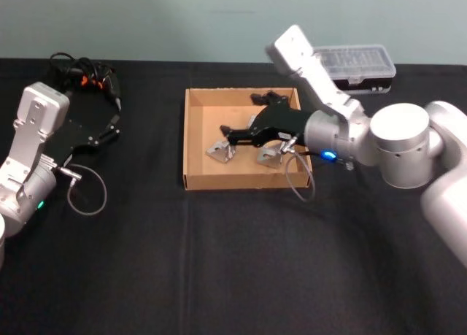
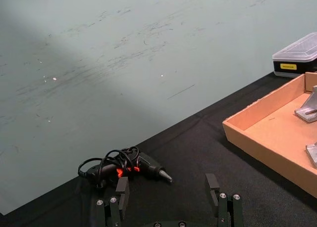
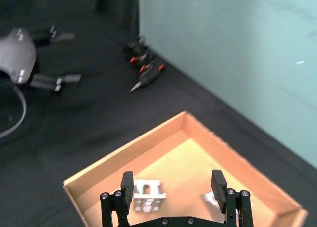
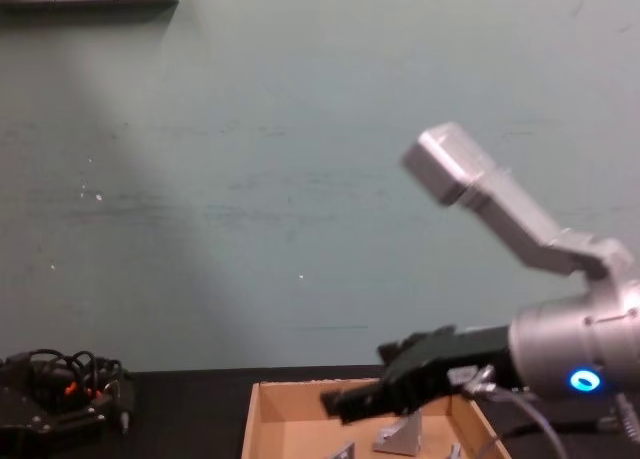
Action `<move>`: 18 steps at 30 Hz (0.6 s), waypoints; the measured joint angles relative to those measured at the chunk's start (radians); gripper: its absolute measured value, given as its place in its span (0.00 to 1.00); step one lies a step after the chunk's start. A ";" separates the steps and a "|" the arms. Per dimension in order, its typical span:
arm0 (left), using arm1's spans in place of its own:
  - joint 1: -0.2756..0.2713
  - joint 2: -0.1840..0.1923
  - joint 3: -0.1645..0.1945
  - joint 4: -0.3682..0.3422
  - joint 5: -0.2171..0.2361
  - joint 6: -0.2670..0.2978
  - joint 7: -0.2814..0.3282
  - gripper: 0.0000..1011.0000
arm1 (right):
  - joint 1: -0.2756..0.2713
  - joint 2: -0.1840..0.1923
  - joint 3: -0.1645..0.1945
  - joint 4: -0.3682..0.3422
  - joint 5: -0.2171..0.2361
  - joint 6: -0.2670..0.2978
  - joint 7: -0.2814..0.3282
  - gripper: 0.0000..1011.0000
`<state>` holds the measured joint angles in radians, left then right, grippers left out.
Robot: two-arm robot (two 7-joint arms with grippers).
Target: Use one hand to pick up the angle iron from the table and place it into the box.
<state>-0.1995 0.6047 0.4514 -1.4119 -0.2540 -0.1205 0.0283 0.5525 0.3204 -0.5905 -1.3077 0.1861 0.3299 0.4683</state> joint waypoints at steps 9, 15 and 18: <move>0.000 0.000 0.000 0.000 0.000 0.000 0.000 0.99 | -0.136 0.038 0.154 -0.166 0.026 0.019 -0.144 0.99; 0.000 0.000 0.000 0.000 0.000 0.000 0.000 0.99 | -0.216 0.055 0.233 -0.223 0.029 0.035 -0.220 0.99; 0.000 0.000 0.000 0.000 0.000 0.000 0.000 0.99 | -0.262 0.061 0.273 -0.249 0.030 0.044 -0.254 0.99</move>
<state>-0.1995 0.6047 0.4514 -1.4120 -0.2540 -0.1205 0.0283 0.2905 0.3811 -0.3173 -1.5568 0.2158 0.3740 0.2143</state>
